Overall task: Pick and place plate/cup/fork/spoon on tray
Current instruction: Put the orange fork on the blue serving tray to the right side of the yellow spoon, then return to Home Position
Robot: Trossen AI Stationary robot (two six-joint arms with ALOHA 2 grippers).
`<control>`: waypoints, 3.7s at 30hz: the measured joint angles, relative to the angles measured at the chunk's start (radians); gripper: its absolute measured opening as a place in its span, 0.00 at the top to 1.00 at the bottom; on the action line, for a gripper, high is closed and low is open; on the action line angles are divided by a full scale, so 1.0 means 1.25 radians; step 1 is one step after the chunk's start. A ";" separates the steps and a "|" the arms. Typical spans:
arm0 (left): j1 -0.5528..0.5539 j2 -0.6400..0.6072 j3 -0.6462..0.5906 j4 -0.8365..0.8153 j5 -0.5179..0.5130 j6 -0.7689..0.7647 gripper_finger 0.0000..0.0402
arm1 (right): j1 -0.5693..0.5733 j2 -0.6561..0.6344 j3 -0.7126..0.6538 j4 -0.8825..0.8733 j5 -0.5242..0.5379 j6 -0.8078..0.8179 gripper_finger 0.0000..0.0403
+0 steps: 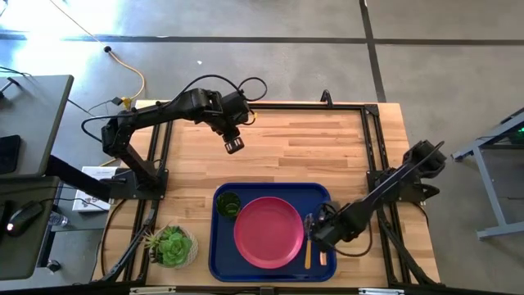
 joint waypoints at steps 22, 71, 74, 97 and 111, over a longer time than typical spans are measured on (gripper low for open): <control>0.000 0.000 0.000 0.000 0.000 0.006 0.84 | -0.038 0.099 0.028 -0.026 -0.042 -0.028 0.98; 0.000 0.000 0.000 0.000 0.000 0.027 0.84 | -0.038 0.113 0.027 0.009 -0.063 -0.011 0.87; 0.000 0.000 0.000 0.000 0.000 0.027 0.84 | -0.038 0.113 0.027 0.009 -0.057 -0.008 0.87; 0.000 0.000 0.000 0.000 0.000 0.027 0.84 | -0.043 0.089 0.029 0.025 -0.073 -0.003 0.87; -0.005 -0.028 0.000 -0.005 0.069 0.062 0.84 | -0.045 0.010 0.029 -0.007 0.094 -0.035 0.87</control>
